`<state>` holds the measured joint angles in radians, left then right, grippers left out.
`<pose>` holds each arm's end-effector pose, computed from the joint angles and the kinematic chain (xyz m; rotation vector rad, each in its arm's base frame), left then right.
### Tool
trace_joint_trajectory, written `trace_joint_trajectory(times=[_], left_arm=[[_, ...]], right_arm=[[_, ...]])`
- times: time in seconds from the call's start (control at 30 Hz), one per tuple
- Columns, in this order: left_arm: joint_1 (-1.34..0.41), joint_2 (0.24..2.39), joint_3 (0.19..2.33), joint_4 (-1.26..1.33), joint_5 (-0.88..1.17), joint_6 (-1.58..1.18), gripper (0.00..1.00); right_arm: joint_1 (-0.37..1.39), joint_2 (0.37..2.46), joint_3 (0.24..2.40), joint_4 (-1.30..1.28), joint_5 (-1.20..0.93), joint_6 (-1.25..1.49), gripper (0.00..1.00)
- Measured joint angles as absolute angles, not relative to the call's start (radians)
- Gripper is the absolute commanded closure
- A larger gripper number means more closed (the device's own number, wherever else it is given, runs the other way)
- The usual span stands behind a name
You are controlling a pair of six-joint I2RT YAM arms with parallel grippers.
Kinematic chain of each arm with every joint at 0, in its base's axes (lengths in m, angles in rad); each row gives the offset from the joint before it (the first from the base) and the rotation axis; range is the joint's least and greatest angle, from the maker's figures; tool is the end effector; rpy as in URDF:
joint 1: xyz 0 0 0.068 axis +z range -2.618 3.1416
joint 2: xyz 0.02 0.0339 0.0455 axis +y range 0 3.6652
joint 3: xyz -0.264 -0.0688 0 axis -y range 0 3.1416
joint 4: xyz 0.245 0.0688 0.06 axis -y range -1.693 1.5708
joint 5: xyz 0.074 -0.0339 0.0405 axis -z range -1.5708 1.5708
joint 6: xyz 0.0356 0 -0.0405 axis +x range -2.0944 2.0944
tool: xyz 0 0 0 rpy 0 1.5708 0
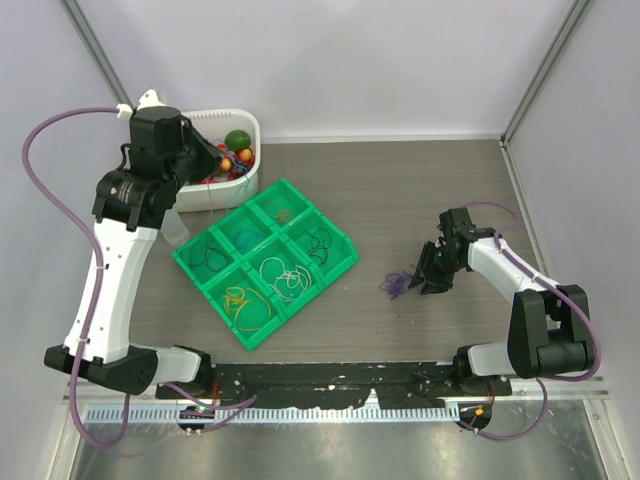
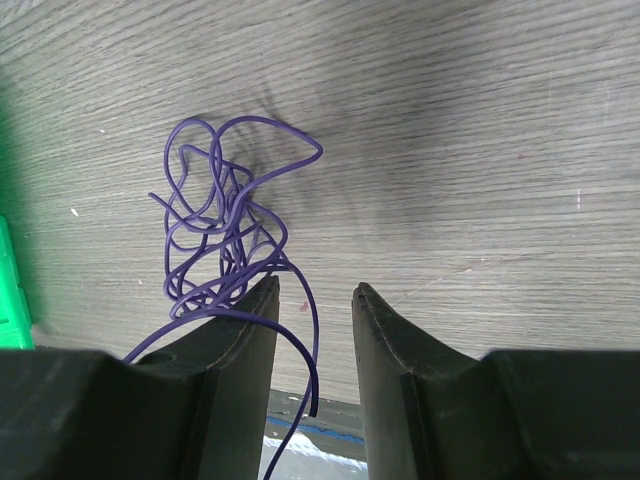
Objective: Untangle the cables
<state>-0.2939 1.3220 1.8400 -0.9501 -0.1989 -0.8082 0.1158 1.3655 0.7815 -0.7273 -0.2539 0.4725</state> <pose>0.2289 -0.0619 0.4972 -0.6404 1.9266 -0.5068 0.2289 0.0356 0.1821 0.4719 2.8930 0.4689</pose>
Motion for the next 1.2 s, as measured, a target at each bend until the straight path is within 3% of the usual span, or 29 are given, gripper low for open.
trace_joint_trajectory(times=[0.67, 1.2], left_arm=[[-0.263, 1.407, 1.417, -0.871, -0.173, -0.927, 1.00], [-0.255, 1.591, 1.360, -0.882, -0.169, -0.950, 1.00]], right_arm=[[0.116, 1.375, 0.781, -0.723, -0.258, 0.472, 0.59], [0.116, 1.375, 0.781, -0.721, -0.268, 0.472, 0.59]])
